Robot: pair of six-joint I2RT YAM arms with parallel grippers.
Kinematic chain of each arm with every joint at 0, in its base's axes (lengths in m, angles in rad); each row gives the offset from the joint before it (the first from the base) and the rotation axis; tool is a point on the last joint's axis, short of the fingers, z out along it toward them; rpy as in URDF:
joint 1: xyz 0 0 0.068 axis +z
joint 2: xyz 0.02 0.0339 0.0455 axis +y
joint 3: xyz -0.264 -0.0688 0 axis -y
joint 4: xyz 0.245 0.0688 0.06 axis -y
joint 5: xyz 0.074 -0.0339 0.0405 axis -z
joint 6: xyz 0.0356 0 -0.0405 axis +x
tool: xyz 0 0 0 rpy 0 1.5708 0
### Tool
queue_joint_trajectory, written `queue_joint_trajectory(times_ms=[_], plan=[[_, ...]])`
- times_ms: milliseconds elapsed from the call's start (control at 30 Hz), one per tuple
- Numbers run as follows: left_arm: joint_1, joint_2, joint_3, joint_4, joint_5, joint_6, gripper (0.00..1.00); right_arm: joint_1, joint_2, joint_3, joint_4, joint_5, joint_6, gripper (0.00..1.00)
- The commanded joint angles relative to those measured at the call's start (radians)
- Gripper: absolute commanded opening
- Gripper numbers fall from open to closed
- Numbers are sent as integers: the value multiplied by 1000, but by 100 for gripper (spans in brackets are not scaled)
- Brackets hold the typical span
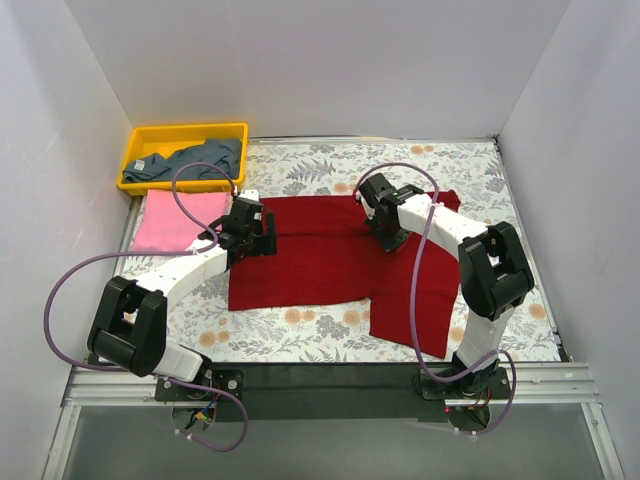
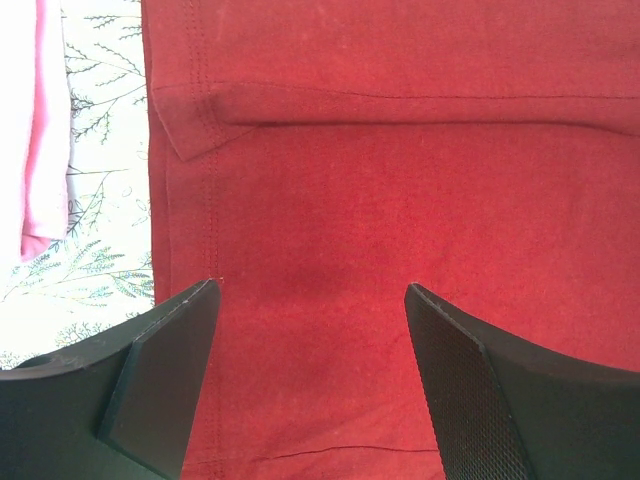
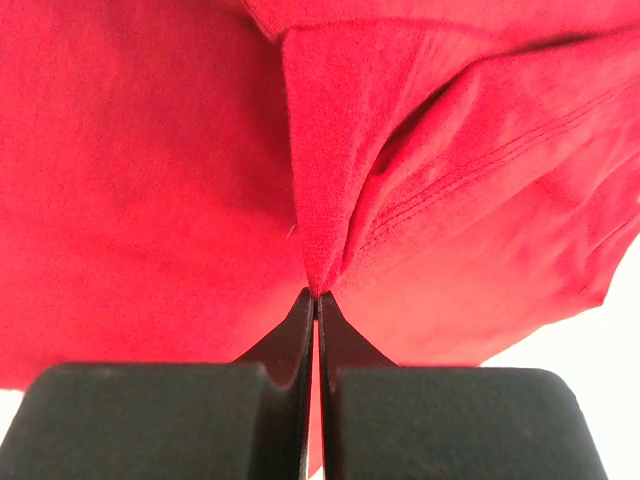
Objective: Fold and stack the t-shirts
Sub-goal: Fold the tshirt
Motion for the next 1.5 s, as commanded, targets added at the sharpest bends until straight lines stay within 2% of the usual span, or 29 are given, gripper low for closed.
queue_joint_trajectory(times_ms=[0,100,133,167,200,233,267,367,467,633,667,700,833,967,1200,1400,1467], plan=[[-4,2,21,8,7,15,69,12,23,70,-208,-73,152,1],[-4,10,24,5,13,15,69,13,24,54,-237,-121,197,5],[-4,10,26,5,15,15,69,13,21,51,-234,-141,197,9],[-4,12,26,5,18,15,69,13,17,51,-228,-168,191,19],[-2,12,26,5,19,15,69,13,13,58,-214,-210,182,23],[-4,15,27,5,28,15,69,13,13,63,-210,-207,172,26],[-4,13,27,5,36,13,69,12,11,75,-208,-190,169,34],[-4,6,29,8,73,-2,69,-36,11,133,-200,-141,154,40],[-4,4,52,9,143,-28,70,-151,-10,164,-135,-165,163,40],[-5,33,128,15,278,-85,71,-404,-55,106,77,-381,237,41],[-5,47,144,15,286,-86,71,-433,-52,75,156,-420,249,41],[-5,74,161,15,285,-86,71,-486,-32,71,183,-475,269,41],[-5,130,236,14,262,-89,71,-573,34,74,269,-560,289,41],[-1,153,259,15,194,-85,71,-616,73,63,341,-621,321,40],[4,141,189,46,154,-80,71,-630,145,75,372,-659,333,40],[6,137,175,48,147,-74,71,-630,153,58,392,-696,347,34],[4,137,173,49,145,-71,71,-630,142,49,392,-693,343,28]])
